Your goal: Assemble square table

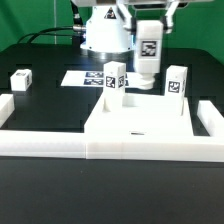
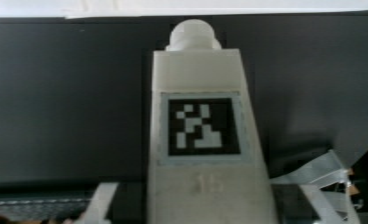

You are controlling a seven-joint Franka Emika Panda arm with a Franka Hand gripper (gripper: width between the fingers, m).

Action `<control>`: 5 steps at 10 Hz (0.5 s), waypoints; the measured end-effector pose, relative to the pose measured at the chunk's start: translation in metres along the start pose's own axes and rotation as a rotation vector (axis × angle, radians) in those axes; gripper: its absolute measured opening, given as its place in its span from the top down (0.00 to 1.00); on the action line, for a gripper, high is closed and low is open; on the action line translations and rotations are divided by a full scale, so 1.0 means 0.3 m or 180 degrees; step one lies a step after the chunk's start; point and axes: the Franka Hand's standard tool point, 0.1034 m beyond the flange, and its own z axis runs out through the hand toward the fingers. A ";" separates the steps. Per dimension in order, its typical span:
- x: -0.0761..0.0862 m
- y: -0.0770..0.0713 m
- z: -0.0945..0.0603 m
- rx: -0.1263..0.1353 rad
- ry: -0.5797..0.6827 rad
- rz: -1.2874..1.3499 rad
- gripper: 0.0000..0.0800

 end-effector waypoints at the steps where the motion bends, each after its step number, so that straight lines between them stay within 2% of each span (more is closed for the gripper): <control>1: 0.004 -0.001 -0.001 0.0002 0.0004 -0.0001 0.64; 3: -0.003 -0.005 0.005 0.0005 -0.0008 -0.0006 0.64; 4: -0.026 -0.043 0.025 0.0019 0.0021 0.0023 0.64; 5: -0.051 -0.118 0.061 0.0099 -0.0018 0.0080 0.64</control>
Offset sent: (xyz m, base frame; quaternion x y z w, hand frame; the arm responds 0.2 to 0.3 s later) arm -0.0148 0.0551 -0.0350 0.0467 0.0242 0.0441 0.9976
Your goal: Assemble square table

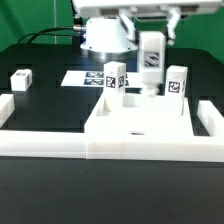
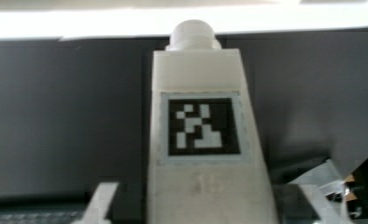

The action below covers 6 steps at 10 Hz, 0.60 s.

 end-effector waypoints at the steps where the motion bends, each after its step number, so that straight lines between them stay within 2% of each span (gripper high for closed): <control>1: -0.006 -0.063 0.033 0.0063 -0.0008 0.0046 0.64; 2: -0.010 -0.090 0.055 0.0083 -0.0016 0.0046 0.64; 4: -0.036 -0.099 0.094 0.0092 -0.0074 0.0045 0.64; 6: -0.052 -0.102 0.089 0.0096 -0.0122 0.0051 0.64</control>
Offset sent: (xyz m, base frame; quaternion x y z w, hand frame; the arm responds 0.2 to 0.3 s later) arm 0.0121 0.0023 -0.0227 -0.0258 -0.0017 0.0103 0.9996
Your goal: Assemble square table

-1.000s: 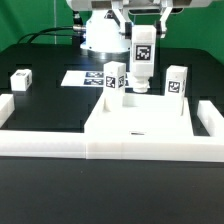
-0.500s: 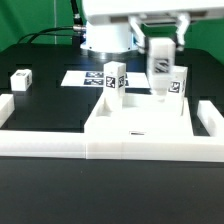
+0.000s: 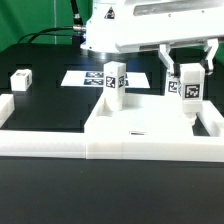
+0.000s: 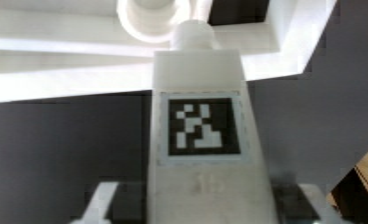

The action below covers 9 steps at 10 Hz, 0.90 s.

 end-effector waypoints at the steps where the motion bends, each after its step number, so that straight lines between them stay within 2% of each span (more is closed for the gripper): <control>1: -0.008 0.006 -0.017 -0.0006 -0.0055 0.0013 0.64; 3: -0.010 0.035 -0.029 -0.0040 -0.0069 0.0027 0.64; 5: -0.026 0.056 -0.010 -0.0069 -0.0082 0.0041 0.64; 9: -0.021 0.058 0.012 -0.0068 -0.0083 0.0053 0.64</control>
Offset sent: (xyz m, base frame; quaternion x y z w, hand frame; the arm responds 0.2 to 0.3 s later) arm -0.0062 -0.0187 -0.0023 -0.0207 -0.0007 0.0008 0.9998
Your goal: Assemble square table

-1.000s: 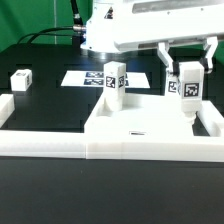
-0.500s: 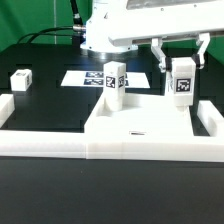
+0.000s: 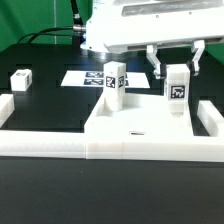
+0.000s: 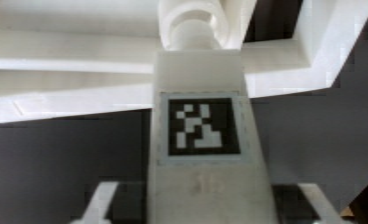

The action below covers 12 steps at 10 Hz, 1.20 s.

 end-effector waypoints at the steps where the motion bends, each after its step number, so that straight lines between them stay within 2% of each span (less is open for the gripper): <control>1: -0.014 -0.008 0.015 0.0003 -0.0020 -0.0010 0.64; 3: -0.034 0.002 0.036 -0.0009 -0.0053 -0.0005 0.64; 5: -0.029 0.008 0.040 -0.0029 0.0002 -0.0003 0.64; 9: -0.029 -0.047 0.050 -0.0052 0.0222 -0.0069 0.64; 11: -0.029 -0.045 0.050 -0.0053 0.0220 -0.0071 0.64; 12: -0.029 -0.045 0.050 -0.0053 0.0220 -0.0071 0.51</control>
Offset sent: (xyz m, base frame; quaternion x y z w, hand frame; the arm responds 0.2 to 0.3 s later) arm 0.0047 -0.0095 -0.0088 -0.0098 0.0069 -0.0079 0.9999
